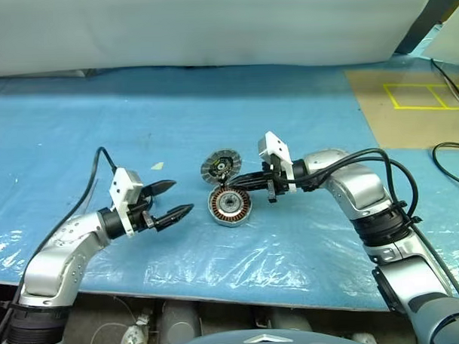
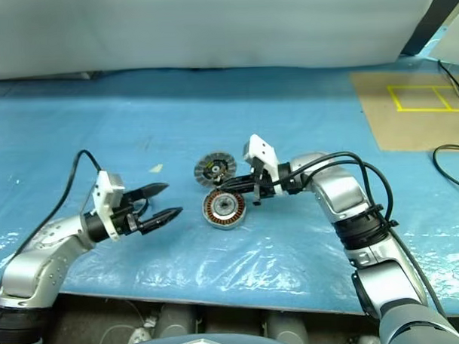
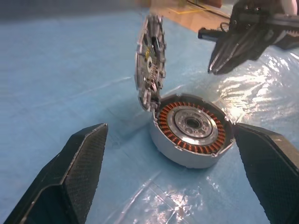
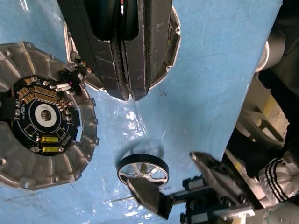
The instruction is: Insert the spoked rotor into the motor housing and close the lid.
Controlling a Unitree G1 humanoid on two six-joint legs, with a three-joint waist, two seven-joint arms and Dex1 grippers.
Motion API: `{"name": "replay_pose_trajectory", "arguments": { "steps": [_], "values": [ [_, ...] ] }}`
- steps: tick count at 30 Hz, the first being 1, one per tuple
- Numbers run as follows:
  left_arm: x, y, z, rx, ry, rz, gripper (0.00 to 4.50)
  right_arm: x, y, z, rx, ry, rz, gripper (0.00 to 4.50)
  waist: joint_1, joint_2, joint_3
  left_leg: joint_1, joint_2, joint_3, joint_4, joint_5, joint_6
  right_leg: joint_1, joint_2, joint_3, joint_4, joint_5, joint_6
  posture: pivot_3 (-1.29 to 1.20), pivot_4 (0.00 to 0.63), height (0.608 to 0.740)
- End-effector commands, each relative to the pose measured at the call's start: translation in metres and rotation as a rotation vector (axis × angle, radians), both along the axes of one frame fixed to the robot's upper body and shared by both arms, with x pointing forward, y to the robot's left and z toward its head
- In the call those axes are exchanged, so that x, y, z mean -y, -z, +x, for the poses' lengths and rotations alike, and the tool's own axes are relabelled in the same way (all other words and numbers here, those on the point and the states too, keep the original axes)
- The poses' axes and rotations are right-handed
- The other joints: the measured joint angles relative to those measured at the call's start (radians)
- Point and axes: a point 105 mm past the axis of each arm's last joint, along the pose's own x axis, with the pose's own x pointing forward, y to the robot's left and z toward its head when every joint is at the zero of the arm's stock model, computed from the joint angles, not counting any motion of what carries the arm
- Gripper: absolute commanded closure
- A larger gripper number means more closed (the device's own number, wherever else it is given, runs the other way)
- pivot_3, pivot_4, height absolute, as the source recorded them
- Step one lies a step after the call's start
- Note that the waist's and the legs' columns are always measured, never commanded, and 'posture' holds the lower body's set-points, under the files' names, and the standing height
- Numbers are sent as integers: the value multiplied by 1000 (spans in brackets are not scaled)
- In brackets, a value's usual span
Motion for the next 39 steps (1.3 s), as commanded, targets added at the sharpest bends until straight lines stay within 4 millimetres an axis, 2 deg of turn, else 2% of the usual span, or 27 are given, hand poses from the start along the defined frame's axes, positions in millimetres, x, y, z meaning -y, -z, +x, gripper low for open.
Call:
{"name": "replay_pose_trajectory", "arguments": {
  "steps": [1, 6, 8, 11, 15, 21, 28, 34, 39],
  "values": [
    [-18, -31, 7, 81, -7, 93, 0, 5, 2, -2, 0, 40, 10, 4485, 2, -1, 0, 0, 0, 0, 0, 0, 0, 0, 0, 0, 0, 0, 0, 0, 150, 740],
    [-51, -55, 27, 127, 19, 332, 0, 13, 19, -1, -24, 105, -27, 4485, 1, -2, 1, 0, -1, 0, 2, 0, 0, 1, 0, 1, 0, 0, 0, 0, 150, 740],
    [-60, -59, 34, 96, 42, 393, 0, 14, 23, -1, -16, 116, -43, 4485, 2, -2, 1, 1, 0, 0, 2, 0, 0, 0, 0, 1, 0, 0, 0, 0, 150, 740],
    [-72, -56, 43, 73, 92, 545, 0, 16, 27, 1, -9, 143, -51, 4485, 2, -2, 1, 1, -1, 0, 2, 0, 0, 0, 0, 2, 0, 0, 0, 0, 150, 740],
    [-78, -50, 52, -16, 156, 668, 0, 20, 29, 2, -6, 182, -49, 4485, 3, -2, 1, 1, -1, 1, 0, 0, -1, 0, 0, 2, 0, 0, 0, 0, 150, 740],
    [-80, -26, 48, -117, 306, 842, 0, 26, 35, 0, -11, 232, -57, 4485, 1, -2, 1, 0, -1, 1, -2, 0, -1, -1, 0, 1, 0, 0, 1, 0, 150, 740],
    [-88, -15, 47, -182, 322, 873, 0, 29, 39, -3, -15, 257, -66, 4485, 6, -2, 1, 0, -1, 0, -1, 0, -2, -1, -1, 0, 0, 0, 0, 0, 150, 740],
    [-80, -11, 58, -179, 293, 835, 0, 31, 46, -3, -26, 282, -86, 4485, 10, -2, 1, 0, -1, 0, -1, 0, -1, -1, -1, 0, 1, 0, 0, 0, 150, 740],
    [-79, 2, 57, -199, 300, 857, 0, 32, 47, -1, -14, 284, -98, 4485, 9, -2, 1, 0, 0, 0, 0, 0, -1, -1, -1, 0, 1, 0, 0, 0, 150, 740]
  ]
}}
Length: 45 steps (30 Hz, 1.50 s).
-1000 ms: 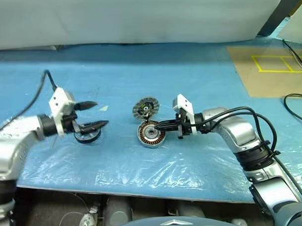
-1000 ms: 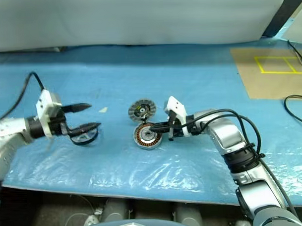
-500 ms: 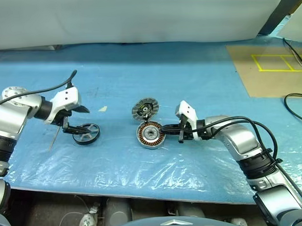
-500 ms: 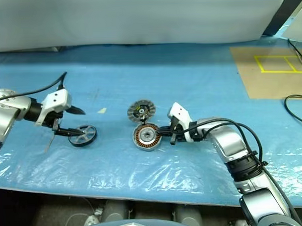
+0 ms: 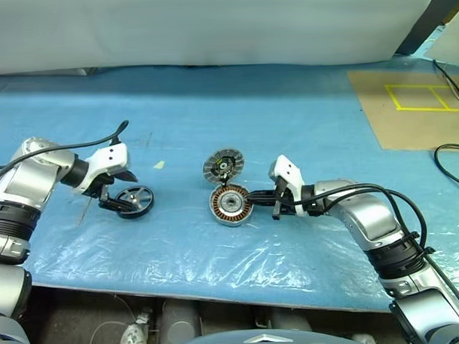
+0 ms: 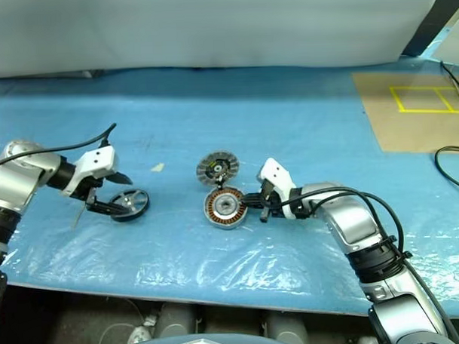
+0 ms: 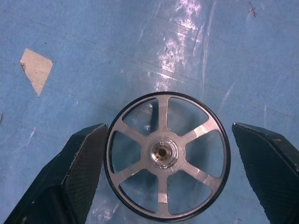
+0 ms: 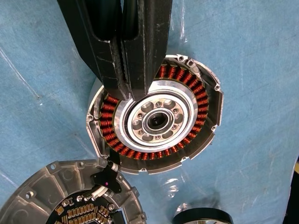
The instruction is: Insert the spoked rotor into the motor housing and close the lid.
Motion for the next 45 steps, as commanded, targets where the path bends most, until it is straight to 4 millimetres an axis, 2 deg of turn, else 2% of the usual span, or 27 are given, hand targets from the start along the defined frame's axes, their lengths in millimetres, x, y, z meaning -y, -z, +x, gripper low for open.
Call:
{"name": "replay_pose_trajectory", "arguments": {
  "steps": [1, 8, 24, 27, 29, 39, 43, 45],
  "values": [
    [-5, 1, 1, 11, -13, 33, 0, 2, -2, 3, 17, 10, -13, 4485, 0, 0, 0, 0, 0, 0, 0, 0, 0, 0, 0, 0, 0, 0, 0, 0, 150, 740],
    [-12, 9, -1, -5, -20, 75, 0, 2, -2, 5, 24, 16, -17, 4485, 0, 0, 0, 0, 0, 0, 0, 0, 0, 0, 0, 0, 0, 0, 0, 0, 150, 740],
    [-9, 25, -2, -22, -18, 87, 0, 5, 3, 6, 34, 26, -44, 4485, 2, 0, 0, 3, 0, 0, 1, 0, 0, 3, -1, 0, 1, 0, 0, 0, 150, 740],
    [-9, 28, -3, -25, -11, 99, 592, 5, 4, 6, 35, 25, -47, 4500, 1, 0, 0, 3, 0, 0, 1, 0, 0, 3, -1, 0, 1, 0, 0, 0, 150, 740],
    [-11, 30, -3, -17, -13, 115, 1205, 5, 4, 6, 37, 25, -48, 4500, 0, 0, 0, 3, 0, 0, 1, 0, 0, 3, -1, 0, 0, 0, 0, 0, 150, 740],
    [-10, 35, -8, -32, 1, 106, 1205, 6, 4, 8, 44, 29, -53, 4500, 0, 0, 0, 3, 0, 0, 0, 0, 0, 3, 0, 0, 0, 0, 0, 0, 150, 740],
    [-6, 33, -4, 9, -5, 78, 1205, 4, 4, 7, 45, 21, -54, 4500, 0, 0, 0, 3, 0, 0, 0, 0, 0, 3, -1, 0, 0, 0, 0, 0, 150, 740],
    [-6, 32, -9, -9, 13, 68, 1559, 4, 4, 8, 44, 21, -54, 4500, 1, 0, 0, 3, 0, 0, 1, 0, 0, 3, -1, 0, 0, 0, 0, 0, 150, 740]
  ]
}}
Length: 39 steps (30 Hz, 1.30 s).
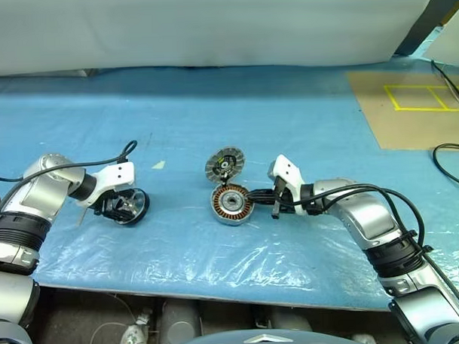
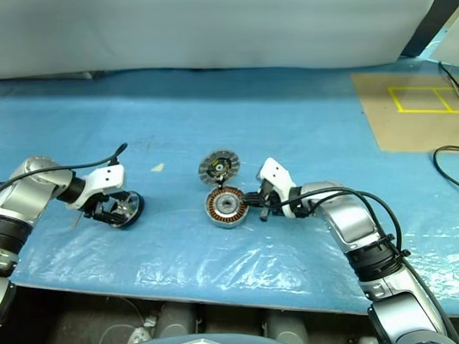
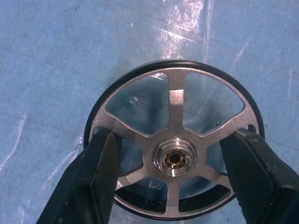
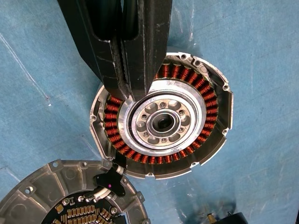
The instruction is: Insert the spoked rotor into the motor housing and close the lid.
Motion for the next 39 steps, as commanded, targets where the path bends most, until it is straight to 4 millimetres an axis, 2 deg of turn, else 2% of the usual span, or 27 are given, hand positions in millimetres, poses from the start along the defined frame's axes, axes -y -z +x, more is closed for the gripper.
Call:
{"name": "replay_pose_trajectory", "arguments": {
  "steps": [1, 12, 16, 22, 25, 28, 31, 35, 39],
  "values": [
    [2, -5, -4, 5, 24, -26, 1662, 3, 2, 3, 15, 15, -27, 4500, 0, 0, 0, 0, 0, 0, 0, 0, 0, 0, 0, 0, 0, 0, 0, 0, 150, 740],
    [6, -11, -9, 36, 42, -72, 1768, 2, -1, 5, 14, 12, -18, 4500, -1, 0, 0, 1, 0, 0, 0, 0, 0, 0, 0, 1, 0, 0, 0, 0, 150, 740],
    [25, -29, -12, 100, 76, -223, 1768, 5, -2, 5, 12, 19, -14, 4500, -1, 0, 0, 0, 0, 0, 0, 0, 0, 0, 0, 1, 0, 0, 0, 0, 150, 740],
    [58, -59, -33, 133, 157, -412, 1768, 16, -12, 5, 0, 60, 29, 4500, 0, 0, 0, -1, 0, 1, 0, 0, 0, -2, 0, 1, -1, 0, 0, 0, 150, 740],
    [67, -61, -41, 124, 175, -426, 1768, 25, -14, 7, 8, 95, 24, 4500, 7, 0, 0, -2, 0, 1, 0, 0, 0, -2, 0, 1, -1, 0, 0, 0, 150, 740],
    [64, -51, -44, 106, 179, -372, 1768, 30, -14, 9, 6, 114, 22, 4500, 11, 0, 0, -2, 0, 1, -1, 0, 0, -2, 0, 1, -2, 0, 0, 0, 150, 740],
    [52, -46, -36, 141, 157, -281, 1768, 30, -13, 9, 7, 116, 17, 4500, 13, 0, 0, -2, 0, 1, -2, 0, 0, -3, 1, 1, -3, 0, 0, 0, 150, 740],
    [43, -55, -14, 182, 63, -238, 1768, 28, -7, 7, 2, 112, 9, 4500, 13, 0, 0, -2, 0, 1, -2, 0, 0, -2, 1, 1, -3, 0, 0, 0, 150, 740],
    [42, -64, -1, 190, 34, -221, 1768, 25, -8, 4, -3, 100, 24, 4500, 14, 0, 0, -2, 0, 1, -2, 0, 0, -2, 1, 1, -3, 0, 0, 0, 150, 740]
  ]
}}
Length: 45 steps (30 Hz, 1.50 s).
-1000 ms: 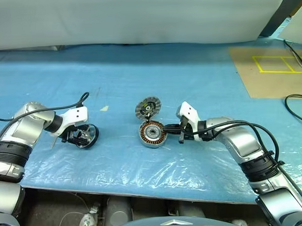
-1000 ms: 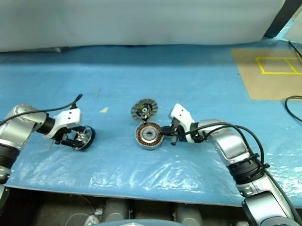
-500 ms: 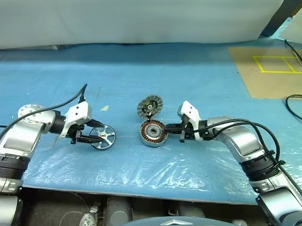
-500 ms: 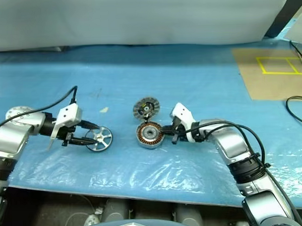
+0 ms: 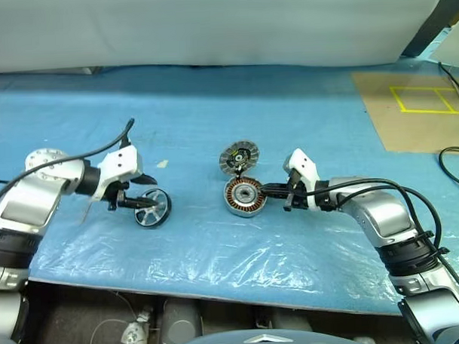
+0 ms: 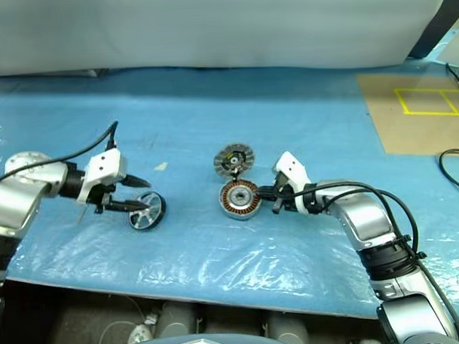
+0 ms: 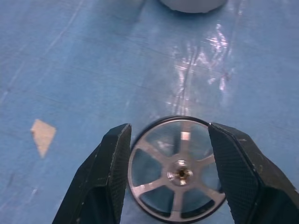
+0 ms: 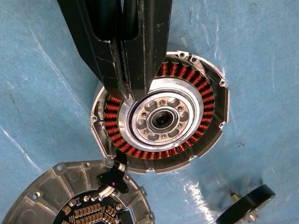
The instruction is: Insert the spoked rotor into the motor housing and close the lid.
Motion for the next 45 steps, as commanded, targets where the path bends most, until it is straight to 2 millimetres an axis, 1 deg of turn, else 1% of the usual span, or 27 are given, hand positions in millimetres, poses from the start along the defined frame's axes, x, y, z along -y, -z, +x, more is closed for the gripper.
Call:
{"name": "replay_pose_trajectory", "arguments": {
  "steps": [1, 5, 7, 9, 12, 17, 21, 27, 32, 35, 39, 42, 43, 45],
  "values": [
    [-3, -8, 6, 2, -10, 23, 1768, -3, -6, -4, 10, -12, 22, 4500, 0, 0, 0, 0, 0, 0, 0, 0, 0, 0, 0, 0, 0, 0, 0, 0, 150, 740],
    [-3, 4, -2, -60, 34, 64, 1768, -7, -38, -3, 68, -26, 141, 4500, 0, 0, 0, 0, 0, 0, -2, 0, 0, -1, 0, 0, 0, 0, 0, 0, 150, 740],
    [-4, 11, -7, -92, 48, 84, 1768, -10, -51, -8, 101, -56, 172, 4500, 0, 0, 0, -2, 0, 0, -3, 0, 0, -3, 0, 0, 0, 0, 0, 0, 150, 740],
    [-5, 14, -11, -116, 57, 88, 1768, -13, -59, -13, 113, -79, 194, 4500, 0, 0, 0, -3, 0, 0, -3, 0, 0, -3, 0, -1, 0, 2, 3, 0, 150, 740],
    [-7, 18, -14, -133, 62, 104, 1768, -11, -64, -18, 109, -83, 213, 4500, 2, 0, 0, -3, 1, 0, -3, 0, -1, -3, 0, -2, 0, 2, 3, 0, 150, 740],
    [-7, 25, -9, -125, 46, 123, 1768, -3, -58, -16, 88, -44, 189, 4500, 3, 0, 0, -3, 0, 0, -2, 0, -1, -3, 0, -2, 0, 0, 0, 0, 150, 740],
    [-5, 28, -4, -124, 15, 109, 1768, -3, -54, -14, 84, -30, 181, 4500, 3, 0, 0, -3, 0, 0, -2, 0, -1, -3, 0, -2, 0, 0, 0, 0, 150, 740],
    [-12, 43, 3, -106, -18, 172, 1768, -2, -48, -9, 83, 0, 156, 4500, 1, 0, 0, -3, 0, 0, -2, 0, -1, -3, 0, -2, 0, 0, 1, 0, 150, 740],
    [-9, 51, 0, -126, -6, 178, 1768, -1, -44, -8, 82, 15, 140, 4500, 2, 0, 0, -3, 0, 0, -2, 0, -1, -3, 0, -2, 1, 2, 3, 0, 150, 740],
    [-4, 53, -2, -133, 7, 172, 1768, -1, -44, -7, 84, 21, 138, 4500, 2, 0, 0, -2, 0, 0, -2, 0, -1, -3, 0, -2, 1, 1, 2, 0, 150, 740],
    [-3, 54, -4, -136, 18, 172, 1768, 0, -42, -4, 87, 32, 127, 4500, 2, 0, 0, -2, 0, 0, -1, 0, -1, -2, 0, -2, 2, 0, 0, 0, 150, 740],
    [-2, 54, -7, -141, 41, 160, 2315, 1, -42, -3, 88, 39, 126, 4500, 2, 1, -1, -2, 0, 0, -1, 0, -1, -2, 0, -2, 2, 0, 0, 0, 150, 740],
    [-4, 55, -7, -139, 38, 164, 2560, 1, -42, -2, 87, 40, 126, 4500, 3, 2, -1, -2, 0, 0, -1, 0, -1, -2, -1, -2, 2, 0, 0, 0, 150, 740],
    [-6, 56, 0, -110, 1, 173, 2996, 1, -41, -3, 87, 39, 123, 4500, 4, 3, -2, -1, -1, 0, -1, 0, -1, -1, -1, -2, 2, 0, 0, 0, 150, 740]
  ]
}}
